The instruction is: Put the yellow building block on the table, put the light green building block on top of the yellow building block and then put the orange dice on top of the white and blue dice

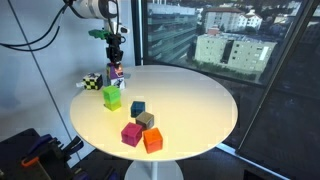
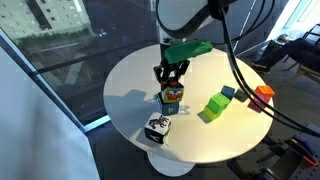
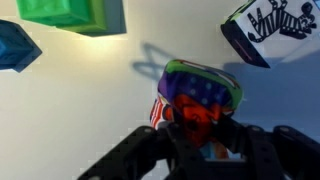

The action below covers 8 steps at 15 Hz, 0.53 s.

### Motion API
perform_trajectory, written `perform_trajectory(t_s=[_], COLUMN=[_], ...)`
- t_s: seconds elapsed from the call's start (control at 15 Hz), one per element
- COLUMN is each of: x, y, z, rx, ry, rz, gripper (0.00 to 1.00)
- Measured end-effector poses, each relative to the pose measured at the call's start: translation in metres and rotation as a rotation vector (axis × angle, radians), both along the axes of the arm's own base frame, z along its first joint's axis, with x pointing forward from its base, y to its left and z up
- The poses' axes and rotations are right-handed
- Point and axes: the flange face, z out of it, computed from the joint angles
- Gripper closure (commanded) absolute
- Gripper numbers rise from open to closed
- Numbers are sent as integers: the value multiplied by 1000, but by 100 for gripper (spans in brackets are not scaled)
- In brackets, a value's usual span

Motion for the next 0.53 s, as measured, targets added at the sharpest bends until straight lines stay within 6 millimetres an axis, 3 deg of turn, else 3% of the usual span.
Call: perform_trajectory(t_s=[0.07,0.13,0.27,0.53], x=[1,2,3,3], y=[1,1,2,6], z=[0,0,0,3], rx=[2,3,2,2], ry=[0,0,3,3], rz=[-1,-1,-1,5], gripper=[51,43,36,3])
